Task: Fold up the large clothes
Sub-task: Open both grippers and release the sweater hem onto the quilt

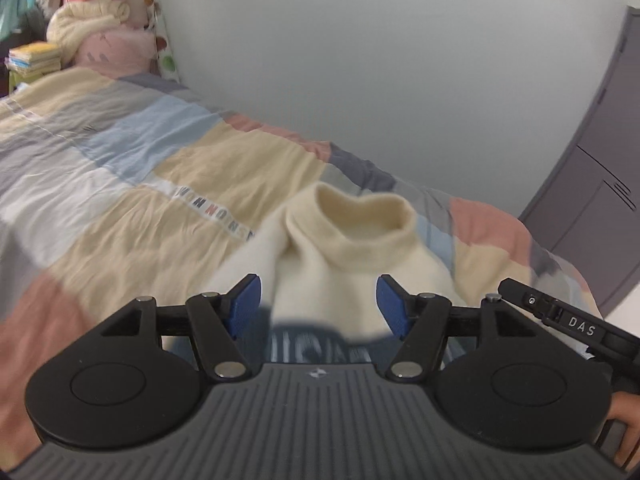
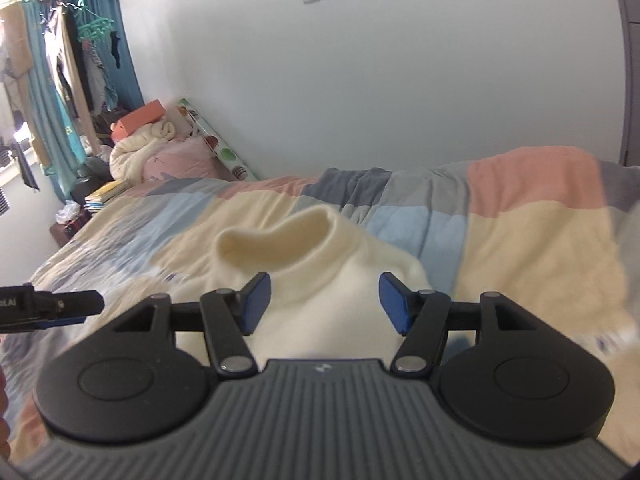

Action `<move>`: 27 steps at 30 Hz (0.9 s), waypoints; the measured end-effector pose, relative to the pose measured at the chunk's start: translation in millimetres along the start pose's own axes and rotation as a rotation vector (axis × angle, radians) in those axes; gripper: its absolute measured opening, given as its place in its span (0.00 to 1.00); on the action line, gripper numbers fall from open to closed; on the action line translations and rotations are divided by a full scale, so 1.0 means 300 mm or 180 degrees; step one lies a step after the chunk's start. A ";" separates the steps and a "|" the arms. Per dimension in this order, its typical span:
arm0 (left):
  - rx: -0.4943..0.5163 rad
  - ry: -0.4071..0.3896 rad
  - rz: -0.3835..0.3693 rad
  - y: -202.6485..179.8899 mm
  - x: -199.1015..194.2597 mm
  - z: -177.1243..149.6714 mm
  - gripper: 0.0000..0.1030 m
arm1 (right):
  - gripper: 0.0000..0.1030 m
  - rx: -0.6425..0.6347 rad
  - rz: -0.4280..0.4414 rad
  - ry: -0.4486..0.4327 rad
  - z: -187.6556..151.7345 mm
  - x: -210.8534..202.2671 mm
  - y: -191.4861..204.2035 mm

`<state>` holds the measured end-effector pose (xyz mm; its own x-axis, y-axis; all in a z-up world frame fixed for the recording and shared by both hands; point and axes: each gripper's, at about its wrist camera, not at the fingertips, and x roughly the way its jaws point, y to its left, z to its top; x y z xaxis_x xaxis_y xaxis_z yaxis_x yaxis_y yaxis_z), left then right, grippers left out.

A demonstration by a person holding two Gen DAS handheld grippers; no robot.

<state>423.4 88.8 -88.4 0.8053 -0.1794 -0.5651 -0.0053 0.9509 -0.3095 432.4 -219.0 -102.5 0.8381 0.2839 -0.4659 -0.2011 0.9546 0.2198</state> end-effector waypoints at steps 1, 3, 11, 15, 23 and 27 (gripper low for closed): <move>0.0023 -0.0019 -0.0001 -0.017 -0.055 -0.029 0.67 | 0.60 0.0008 -0.0007 -0.0013 -0.017 -0.061 0.002; 0.0025 -0.0052 0.0026 -0.049 -0.159 -0.086 0.67 | 0.60 0.0061 -0.0011 -0.0006 -0.052 -0.170 -0.002; -0.0023 -0.0006 -0.0030 -0.113 -0.436 -0.374 0.67 | 0.60 0.0055 -0.0109 0.0158 -0.223 -0.474 -0.014; 0.0056 0.0104 -0.0021 -0.122 -0.478 -0.532 0.67 | 0.60 0.0238 -0.0244 0.0330 -0.326 -0.538 -0.067; -0.0055 0.0395 -0.0016 -0.087 -0.403 -0.698 0.67 | 0.61 0.0906 -0.0664 0.0589 -0.490 -0.552 -0.178; -0.0056 0.0526 -0.0038 -0.078 -0.342 -0.739 0.67 | 0.61 0.1234 -0.0786 0.0689 -0.557 -0.511 -0.232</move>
<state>209.7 29.0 -192.7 0.6968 -0.2312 -0.6790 -0.0078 0.9441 -0.3294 233.3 -313.9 -189.6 0.7042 0.1055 -0.7021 0.2272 0.9034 0.3636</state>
